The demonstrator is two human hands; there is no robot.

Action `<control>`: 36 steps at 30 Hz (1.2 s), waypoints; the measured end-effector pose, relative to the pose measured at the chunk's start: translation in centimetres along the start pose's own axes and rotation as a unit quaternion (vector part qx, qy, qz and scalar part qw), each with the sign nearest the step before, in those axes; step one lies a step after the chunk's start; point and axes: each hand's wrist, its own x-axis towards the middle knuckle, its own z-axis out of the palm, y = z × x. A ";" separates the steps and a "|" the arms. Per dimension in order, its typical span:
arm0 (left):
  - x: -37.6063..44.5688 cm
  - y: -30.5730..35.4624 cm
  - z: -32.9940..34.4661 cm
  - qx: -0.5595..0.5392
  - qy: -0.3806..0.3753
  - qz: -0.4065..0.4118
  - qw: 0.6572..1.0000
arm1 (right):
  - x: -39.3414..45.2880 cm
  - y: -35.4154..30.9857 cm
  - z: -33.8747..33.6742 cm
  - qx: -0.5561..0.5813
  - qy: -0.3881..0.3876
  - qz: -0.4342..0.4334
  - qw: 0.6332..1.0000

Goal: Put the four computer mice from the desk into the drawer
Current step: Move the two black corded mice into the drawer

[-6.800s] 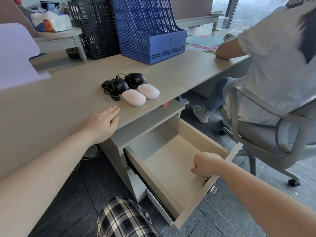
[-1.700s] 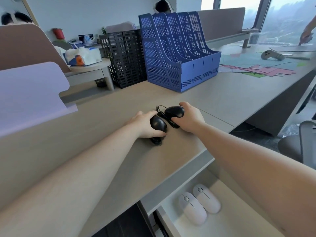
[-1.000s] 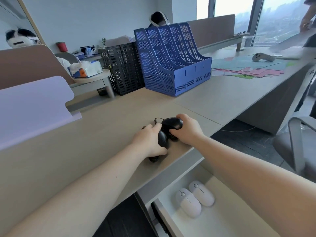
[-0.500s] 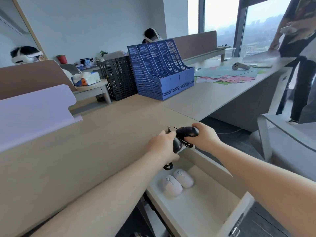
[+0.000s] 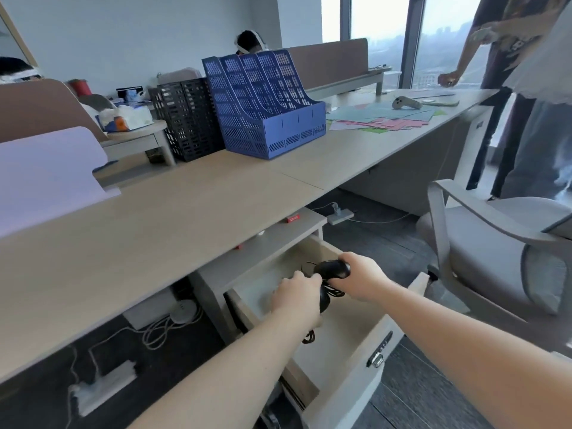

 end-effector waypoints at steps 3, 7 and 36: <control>-0.1 0.3 2.8 0.012 -0.028 0.003 1.000 | 0.1 1.4 1.5 -0.039 -0.036 -0.001 0.999; 0.6 0.4 5.3 0.009 -0.072 -0.007 0.997 | 0.9 3.2 2.8 -0.084 -0.096 0.012 0.992; 3.3 -1.5 10.5 -0.019 -0.100 -0.003 0.995 | 3.4 4.2 7.9 -0.238 -0.236 -0.037 0.942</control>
